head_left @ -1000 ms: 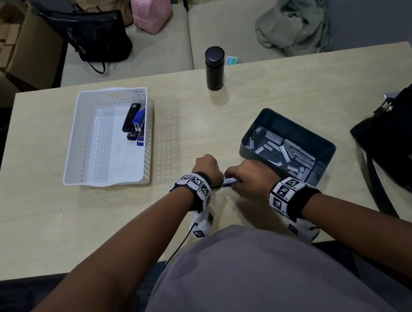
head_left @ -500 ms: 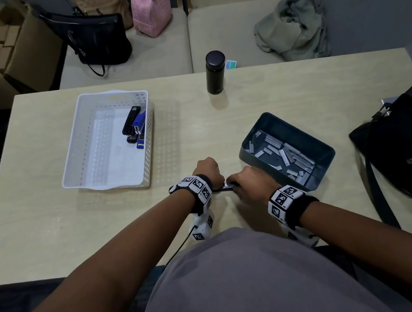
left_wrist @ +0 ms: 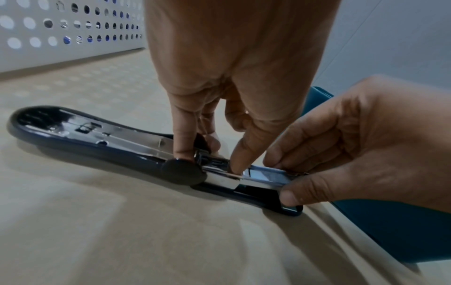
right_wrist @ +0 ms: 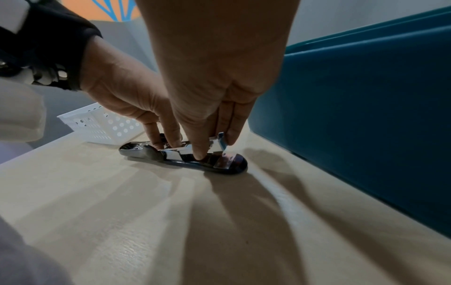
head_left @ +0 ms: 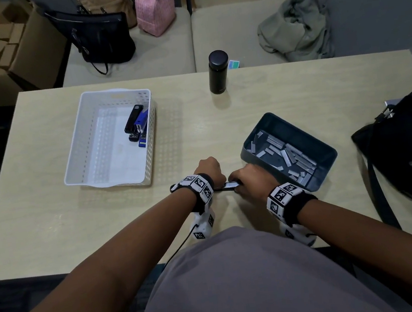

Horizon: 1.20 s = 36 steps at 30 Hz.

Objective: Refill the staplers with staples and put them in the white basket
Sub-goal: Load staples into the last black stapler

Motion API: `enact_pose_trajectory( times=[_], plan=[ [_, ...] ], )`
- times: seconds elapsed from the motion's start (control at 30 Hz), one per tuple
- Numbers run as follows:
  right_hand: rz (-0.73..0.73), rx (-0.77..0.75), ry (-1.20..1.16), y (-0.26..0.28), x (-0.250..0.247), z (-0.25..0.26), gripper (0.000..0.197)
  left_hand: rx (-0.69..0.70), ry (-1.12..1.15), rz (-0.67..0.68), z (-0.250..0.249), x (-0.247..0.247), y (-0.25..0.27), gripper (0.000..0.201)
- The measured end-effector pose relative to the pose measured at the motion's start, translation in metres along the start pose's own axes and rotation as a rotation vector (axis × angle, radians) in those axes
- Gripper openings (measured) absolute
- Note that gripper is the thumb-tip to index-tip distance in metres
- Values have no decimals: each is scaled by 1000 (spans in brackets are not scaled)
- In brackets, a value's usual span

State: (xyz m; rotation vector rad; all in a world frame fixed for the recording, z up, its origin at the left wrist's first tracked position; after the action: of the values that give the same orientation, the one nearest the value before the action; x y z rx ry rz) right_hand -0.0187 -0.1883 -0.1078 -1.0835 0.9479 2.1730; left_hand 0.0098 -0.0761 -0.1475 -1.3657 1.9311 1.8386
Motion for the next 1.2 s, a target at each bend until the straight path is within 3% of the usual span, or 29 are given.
enact_pose_trajectory(
  times=[0.17, 0.23, 0.33, 0.5, 0.57, 0.63, 0.7, 0.87, 0.97, 1.07, 1.2],
  plan=[
    [-21, 40, -56, 1, -3, -7, 23, 81, -49, 22, -2, -1, -2, 12],
    [-16, 60, -74, 1, -4, -9, 22, 122, -72, 58, 0, -5, -1, 4],
    [-26, 76, -78, 2, -4, -10, 22, 191, -184, 107, 11, -10, 0, 33],
    [-33, 83, -40, 3, -5, -10, 16, 353, -560, -9, 37, -25, 10, 57],
    [-29, 86, -38, 3, -5, -11, 15, 388, -709, -6, 50, -24, 13, 53],
    [-12, 79, -33, 2, -6, -12, 16, 391, -780, -30, 57, -28, 17, 37],
    [0, 57, -23, 2, -6, -12, 17, 383, -765, -35, 58, -32, 21, 28],
    [-6, 19, -22, 0, -8, -14, 19, 414, -743, -111, 30, -54, 35, 26],
    [-24, 10, -97, -2, -5, -18, 36, 476, -698, -165, 5, -59, 44, 29],
    [-1, -3, -212, -2, -2, -20, 71, 551, -629, -198, -15, -46, 52, 32],
    [138, 27, -290, -2, 12, -28, 115, 571, -611, -188, -20, -7, 47, 43]
  ],
)
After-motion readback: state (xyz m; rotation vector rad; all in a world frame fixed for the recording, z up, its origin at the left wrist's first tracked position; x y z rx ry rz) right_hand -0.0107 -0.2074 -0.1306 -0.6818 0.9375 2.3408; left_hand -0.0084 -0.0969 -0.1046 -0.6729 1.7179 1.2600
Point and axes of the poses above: each hand's wrist, its own y-axis away from the middle knuckle, its own x-axis out of the palm, z = x × y, the point moved 7 cm from there along -y, towards the middle knuckle, and after that the axes turned 12 degrees about -x, right-handed, at the moved point
